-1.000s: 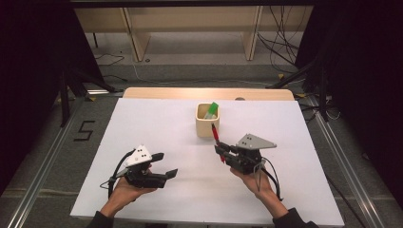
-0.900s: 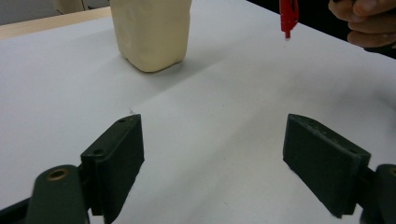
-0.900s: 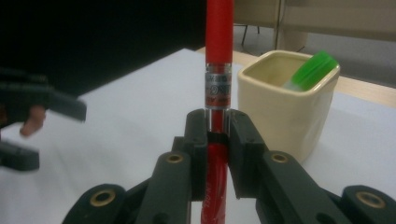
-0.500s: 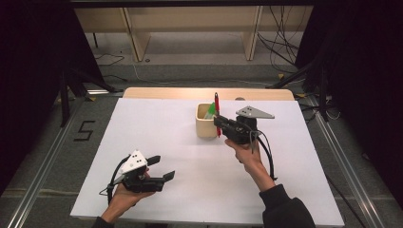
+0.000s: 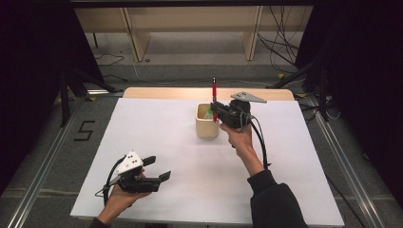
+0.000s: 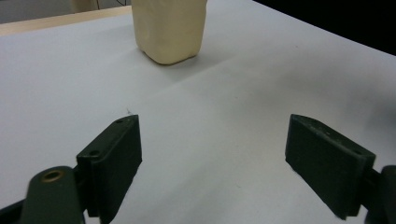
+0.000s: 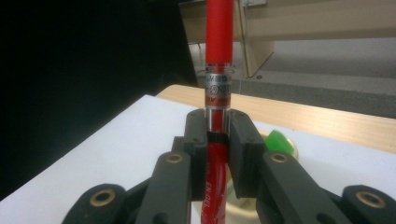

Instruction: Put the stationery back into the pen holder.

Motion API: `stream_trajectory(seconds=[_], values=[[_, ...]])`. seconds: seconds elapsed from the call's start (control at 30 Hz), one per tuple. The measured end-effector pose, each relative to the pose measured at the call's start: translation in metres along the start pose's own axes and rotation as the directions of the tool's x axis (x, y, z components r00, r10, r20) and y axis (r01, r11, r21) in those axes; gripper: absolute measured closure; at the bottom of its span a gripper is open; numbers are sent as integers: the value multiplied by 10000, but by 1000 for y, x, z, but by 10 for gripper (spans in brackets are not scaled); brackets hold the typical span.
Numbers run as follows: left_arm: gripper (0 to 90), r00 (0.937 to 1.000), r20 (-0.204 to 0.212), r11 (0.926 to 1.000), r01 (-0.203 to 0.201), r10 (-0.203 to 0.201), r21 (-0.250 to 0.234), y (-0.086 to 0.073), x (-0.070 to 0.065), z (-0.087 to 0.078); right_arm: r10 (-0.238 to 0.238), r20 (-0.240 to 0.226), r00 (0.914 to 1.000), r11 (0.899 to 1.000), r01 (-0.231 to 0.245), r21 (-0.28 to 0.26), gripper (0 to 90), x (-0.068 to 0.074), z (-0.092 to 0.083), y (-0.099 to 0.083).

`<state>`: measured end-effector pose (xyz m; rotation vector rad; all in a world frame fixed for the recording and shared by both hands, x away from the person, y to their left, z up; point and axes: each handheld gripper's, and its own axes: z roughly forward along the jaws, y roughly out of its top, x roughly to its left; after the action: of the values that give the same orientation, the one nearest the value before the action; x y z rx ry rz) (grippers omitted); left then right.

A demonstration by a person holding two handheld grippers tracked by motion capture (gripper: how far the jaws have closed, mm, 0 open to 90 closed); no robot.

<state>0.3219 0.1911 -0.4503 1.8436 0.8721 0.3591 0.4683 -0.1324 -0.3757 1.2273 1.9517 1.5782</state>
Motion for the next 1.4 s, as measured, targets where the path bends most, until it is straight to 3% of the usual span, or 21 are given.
stream_trajectory(seconds=[0.2, 0.5, 0.73, 0.87, 1.4], values=[[174, 9998, -96, 9998, -198, 198, -29, -2, 1, 0, 81, 233, 9997, 10000, -80, -55, 796, -3, 12, 6], [173, 9999, -123, 9997, -37, 34, -239, -3, 3, 0, 123, 499, 9987, 9999, -117, -110, 796, -7, 28, 10], [173, 9999, -54, 9999, -111, 111, -97, -5, 2, 3, -87, 746, 9972, 9999, 82, 72, 795, -7, 40, 6], [173, 9999, -65, 9999, -154, 153, -35, -6, 0, 4, -354, 942, 9949, 9993, 341, 150, 795, -6, 43, 5], [173, 9999, -70, 9999, -143, 143, -13, -7, 0, 5, -464, 973, 9942, 9982, 424, 435, 794, -5, 50, -4]])
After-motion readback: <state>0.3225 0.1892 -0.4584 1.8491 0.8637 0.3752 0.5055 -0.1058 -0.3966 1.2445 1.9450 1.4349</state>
